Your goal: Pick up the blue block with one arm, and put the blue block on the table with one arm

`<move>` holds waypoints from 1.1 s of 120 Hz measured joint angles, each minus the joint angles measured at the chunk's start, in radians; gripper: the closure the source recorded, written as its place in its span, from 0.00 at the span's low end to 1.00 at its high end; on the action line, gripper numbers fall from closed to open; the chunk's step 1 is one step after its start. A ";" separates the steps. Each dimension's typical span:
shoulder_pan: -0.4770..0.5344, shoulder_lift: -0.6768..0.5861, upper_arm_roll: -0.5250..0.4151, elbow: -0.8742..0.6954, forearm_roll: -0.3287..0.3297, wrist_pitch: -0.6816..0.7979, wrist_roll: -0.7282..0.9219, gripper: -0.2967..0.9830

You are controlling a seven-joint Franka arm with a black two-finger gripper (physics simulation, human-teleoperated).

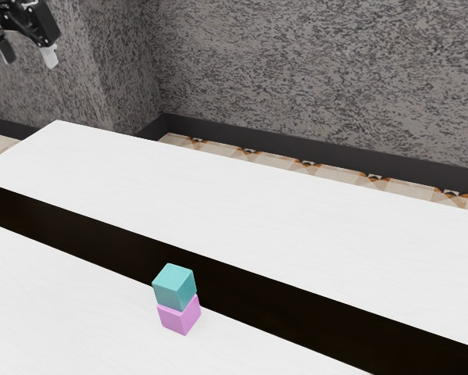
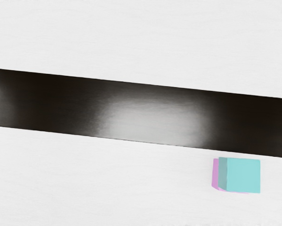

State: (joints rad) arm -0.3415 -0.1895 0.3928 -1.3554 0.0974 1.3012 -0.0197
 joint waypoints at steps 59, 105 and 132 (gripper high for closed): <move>0.183 -0.040 -0.320 -0.299 0.022 0.131 -0.051 0.23; 0.355 -0.194 -0.536 -0.811 -0.061 0.442 -0.093 0.23; 0.333 -0.125 -0.581 -0.911 -0.127 0.653 -0.134 0.23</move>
State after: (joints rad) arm -0.0082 -0.3147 -0.1886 -2.2666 -0.0293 1.9547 -0.1534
